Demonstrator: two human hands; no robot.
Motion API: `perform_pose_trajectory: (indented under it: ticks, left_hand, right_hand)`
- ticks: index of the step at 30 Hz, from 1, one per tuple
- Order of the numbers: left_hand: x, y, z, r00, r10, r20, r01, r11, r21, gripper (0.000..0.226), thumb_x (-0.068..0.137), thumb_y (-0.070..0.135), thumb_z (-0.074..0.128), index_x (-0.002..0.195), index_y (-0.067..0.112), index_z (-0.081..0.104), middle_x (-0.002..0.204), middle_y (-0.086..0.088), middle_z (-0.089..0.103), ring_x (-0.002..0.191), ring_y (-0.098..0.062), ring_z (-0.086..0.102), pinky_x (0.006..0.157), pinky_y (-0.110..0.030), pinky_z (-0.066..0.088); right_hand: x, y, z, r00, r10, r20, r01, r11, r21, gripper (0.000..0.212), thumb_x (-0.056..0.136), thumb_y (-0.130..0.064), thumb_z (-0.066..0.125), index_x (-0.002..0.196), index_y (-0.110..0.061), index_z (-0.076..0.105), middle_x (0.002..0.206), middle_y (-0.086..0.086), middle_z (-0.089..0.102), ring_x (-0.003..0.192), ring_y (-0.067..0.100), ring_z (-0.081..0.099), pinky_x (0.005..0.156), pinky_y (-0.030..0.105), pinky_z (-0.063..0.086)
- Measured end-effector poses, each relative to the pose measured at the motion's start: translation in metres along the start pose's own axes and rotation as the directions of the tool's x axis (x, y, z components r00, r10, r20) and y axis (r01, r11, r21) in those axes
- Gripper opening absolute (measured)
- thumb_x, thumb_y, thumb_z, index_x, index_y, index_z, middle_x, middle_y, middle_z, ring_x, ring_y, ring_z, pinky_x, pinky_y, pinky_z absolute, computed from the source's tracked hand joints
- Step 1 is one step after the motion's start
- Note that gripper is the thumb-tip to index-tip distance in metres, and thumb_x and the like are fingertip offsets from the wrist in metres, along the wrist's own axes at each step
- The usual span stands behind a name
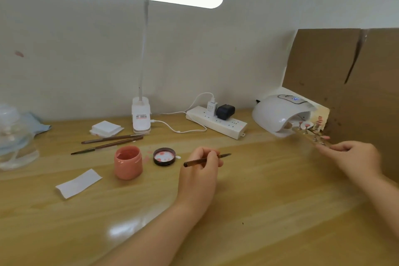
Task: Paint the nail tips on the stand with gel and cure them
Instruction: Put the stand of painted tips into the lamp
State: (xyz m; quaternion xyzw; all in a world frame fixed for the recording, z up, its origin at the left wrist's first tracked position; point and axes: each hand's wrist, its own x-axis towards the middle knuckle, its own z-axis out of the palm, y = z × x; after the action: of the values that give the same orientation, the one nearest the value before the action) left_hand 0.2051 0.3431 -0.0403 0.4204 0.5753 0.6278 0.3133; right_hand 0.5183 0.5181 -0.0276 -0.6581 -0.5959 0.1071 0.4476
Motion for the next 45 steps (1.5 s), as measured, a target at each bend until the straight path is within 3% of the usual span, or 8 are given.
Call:
perform_pose_trajectory:
  ticks: [8,15,23,26,32,35,37,45]
  left_hand:
    - [-0.003,0.000,-0.002,0.998,0.061,-0.033,-0.061,0.998,0.014,0.023,0.095,0.017,0.052,0.083,0.027,0.068,0.076,0.011,0.071,0.075,-0.009,0.062,0.074,-0.033,0.050]
    - [0.002,-0.003,-0.001,0.998,0.032,-0.054,-0.033,0.999,-0.017,0.024,0.093,0.018,0.052,0.079,0.026,0.069,0.072,0.009,0.072,0.070,0.001,0.061,0.062,-0.011,0.045]
    - [0.005,-0.004,-0.001,0.998,-0.005,-0.061,0.004,1.000,-0.007,0.033,0.094,0.019,0.053,0.079,0.043,0.069,0.072,0.008,0.073,0.070,0.001,0.062,0.070,-0.028,0.043]
    - [0.005,-0.003,-0.001,0.997,-0.024,-0.080,0.023,1.000,-0.013,0.030,0.095,0.017,0.053,0.075,0.031,0.071,0.071,0.006,0.073,0.067,0.002,0.062,0.070,-0.029,0.042]
    - [0.003,0.001,-0.002,0.996,-0.038,-0.078,0.039,0.999,0.005,0.025,0.096,0.016,0.054,0.080,0.025,0.070,0.071,0.008,0.073,0.067,0.004,0.061,0.067,-0.027,0.041]
    - [0.003,0.002,-0.002,0.995,-0.040,-0.088,0.041,0.999,0.009,0.024,0.096,0.016,0.054,0.080,0.024,0.070,0.071,0.008,0.073,0.069,0.003,0.062,0.066,-0.025,0.040]
    - [0.003,0.002,-0.002,0.995,-0.048,-0.089,0.049,0.999,0.002,0.024,0.095,0.015,0.054,0.080,0.024,0.071,0.071,0.007,0.073,0.069,0.003,0.063,0.066,-0.025,0.040]
    - [0.003,0.001,-0.001,0.993,-0.063,-0.097,0.065,0.998,0.012,0.028,0.094,0.012,0.055,0.075,0.024,0.072,0.069,0.005,0.073,0.064,0.001,0.062,0.070,-0.030,0.043]
  right_hand:
    - [0.050,0.008,0.049,0.981,0.160,-0.114,-0.157,0.987,0.033,0.037,0.068,-0.047,0.083,0.081,-0.012,0.077,0.066,-0.002,0.062,0.072,0.017,0.053,0.071,0.028,0.040]
    - [0.082,0.009,0.081,0.987,0.162,0.017,-0.160,0.985,-0.062,0.039,0.072,-0.047,0.079,0.085,-0.010,0.077,0.081,0.011,0.072,0.083,0.028,0.064,0.070,0.031,0.044]
    - [0.100,-0.006,0.099,0.970,0.042,0.240,-0.005,0.988,-0.155,0.039,0.091,-0.050,0.056,0.092,-0.016,0.074,0.090,0.011,0.067,0.090,0.031,0.059,0.070,0.033,0.040]
    - [0.099,-0.015,0.094,0.952,0.018,0.304,0.040,0.982,-0.183,0.040,0.094,-0.048,0.051,0.095,-0.011,0.068,0.093,0.013,0.063,0.097,0.035,0.058,0.071,0.033,0.039]
    - [0.103,-0.045,0.057,0.978,-0.197,-0.064,0.191,0.978,-0.086,0.032,0.069,-0.041,0.042,0.059,-0.013,0.055,0.058,0.001,0.056,0.060,0.027,0.050,0.051,0.026,0.034]
    - [0.128,-0.068,0.059,0.974,-0.206,0.098,0.209,0.977,-0.031,0.022,0.084,-0.028,0.047,0.097,-0.021,0.064,0.095,0.004,0.065,0.085,0.024,0.056,0.068,0.033,0.044]
    - [0.145,-0.073,0.067,0.964,-0.113,0.242,0.148,0.980,-0.131,0.041,0.090,-0.016,0.046,0.129,-0.022,0.056,0.127,0.009,0.058,0.111,0.031,0.054,0.086,0.036,0.045]
    - [0.174,-0.084,0.084,0.921,-0.039,0.388,0.218,0.876,-0.430,0.046,0.096,-0.019,0.036,0.137,-0.034,0.049,0.147,0.005,0.044,0.122,0.033,0.048,0.083,0.034,0.041]
